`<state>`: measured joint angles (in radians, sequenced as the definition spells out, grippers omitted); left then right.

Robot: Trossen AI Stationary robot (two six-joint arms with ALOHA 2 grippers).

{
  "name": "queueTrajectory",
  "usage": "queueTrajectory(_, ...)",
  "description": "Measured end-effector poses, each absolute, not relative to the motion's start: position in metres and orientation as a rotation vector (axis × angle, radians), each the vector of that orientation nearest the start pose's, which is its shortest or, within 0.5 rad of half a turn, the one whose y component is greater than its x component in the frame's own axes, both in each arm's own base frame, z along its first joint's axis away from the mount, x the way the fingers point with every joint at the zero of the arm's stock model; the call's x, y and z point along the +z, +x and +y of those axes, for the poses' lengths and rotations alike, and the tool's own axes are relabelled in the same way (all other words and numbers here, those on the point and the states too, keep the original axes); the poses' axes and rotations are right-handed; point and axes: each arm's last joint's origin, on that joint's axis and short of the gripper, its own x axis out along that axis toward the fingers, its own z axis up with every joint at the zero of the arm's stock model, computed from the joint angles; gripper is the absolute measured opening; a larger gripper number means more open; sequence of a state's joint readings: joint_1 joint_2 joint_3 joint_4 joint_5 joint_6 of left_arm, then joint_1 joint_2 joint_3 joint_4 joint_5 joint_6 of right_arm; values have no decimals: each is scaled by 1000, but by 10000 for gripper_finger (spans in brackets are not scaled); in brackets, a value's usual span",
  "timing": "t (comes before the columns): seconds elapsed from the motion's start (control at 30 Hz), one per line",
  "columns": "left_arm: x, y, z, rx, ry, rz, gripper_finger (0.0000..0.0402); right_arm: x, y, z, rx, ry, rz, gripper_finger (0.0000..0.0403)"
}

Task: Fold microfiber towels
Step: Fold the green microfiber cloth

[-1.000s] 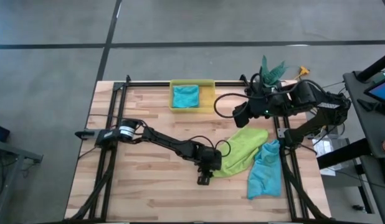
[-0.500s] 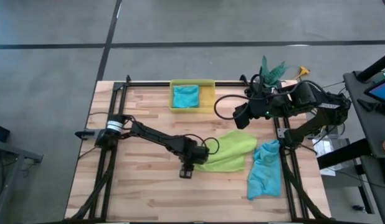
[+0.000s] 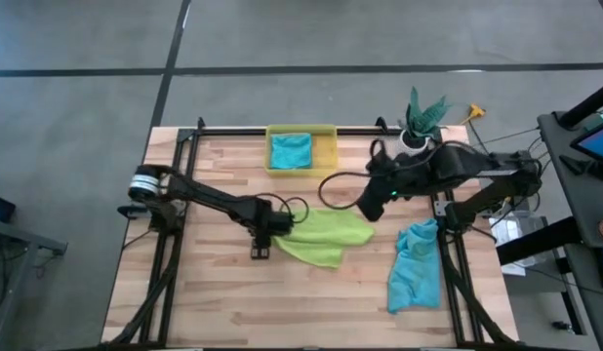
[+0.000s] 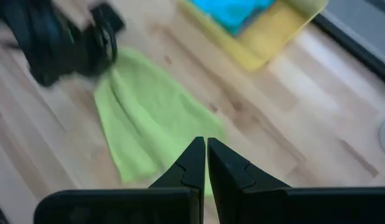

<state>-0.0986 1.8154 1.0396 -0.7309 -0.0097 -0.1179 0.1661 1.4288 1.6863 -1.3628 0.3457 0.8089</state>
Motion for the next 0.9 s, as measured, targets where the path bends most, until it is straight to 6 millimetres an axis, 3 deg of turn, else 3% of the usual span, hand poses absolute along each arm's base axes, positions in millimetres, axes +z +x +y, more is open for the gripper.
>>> queueTrajectory(0.33, 171, 263, -26, 35, -76, 1352, 141, 349, 278, 40, -463, 562, 849, 13)
queueTrajectory(0.57, 200, 249, -25, 23, -92, 1219, 141, 300, 297, 49, -296, 472, 881, 15)
queueTrajectory(0.77, 210, 241, -24, 20, -97, 1183, 141, 254, 326, 56, -128, 435, 982, 65)
queueTrajectory(0.9, 211, 240, -24, 19, -96, 1183, 141, 223, 350, 62, -118, 446, 1067, 112)
